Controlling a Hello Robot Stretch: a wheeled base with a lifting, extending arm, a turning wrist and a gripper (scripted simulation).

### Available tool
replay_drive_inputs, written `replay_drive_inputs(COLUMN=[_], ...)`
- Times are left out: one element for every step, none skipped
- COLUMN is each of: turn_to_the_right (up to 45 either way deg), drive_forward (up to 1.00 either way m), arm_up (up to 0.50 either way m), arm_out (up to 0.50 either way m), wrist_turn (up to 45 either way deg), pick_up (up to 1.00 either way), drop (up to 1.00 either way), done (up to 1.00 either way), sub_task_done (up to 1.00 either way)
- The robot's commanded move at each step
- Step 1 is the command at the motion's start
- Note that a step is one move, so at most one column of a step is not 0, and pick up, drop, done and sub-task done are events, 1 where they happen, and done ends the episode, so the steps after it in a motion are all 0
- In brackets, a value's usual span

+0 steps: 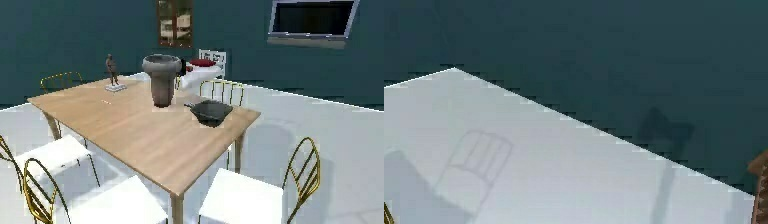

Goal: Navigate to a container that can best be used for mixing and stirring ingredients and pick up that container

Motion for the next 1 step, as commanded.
replay_drive_inputs(turn_to_the_right=[45.0], drive_forward=[0.00], arm_up=[0.00], arm_out=[0.00], wrist_turn=[0.0], pick_up=[0.00], drop=[0.00], done=[0.00], sub_task_done=[0.00])
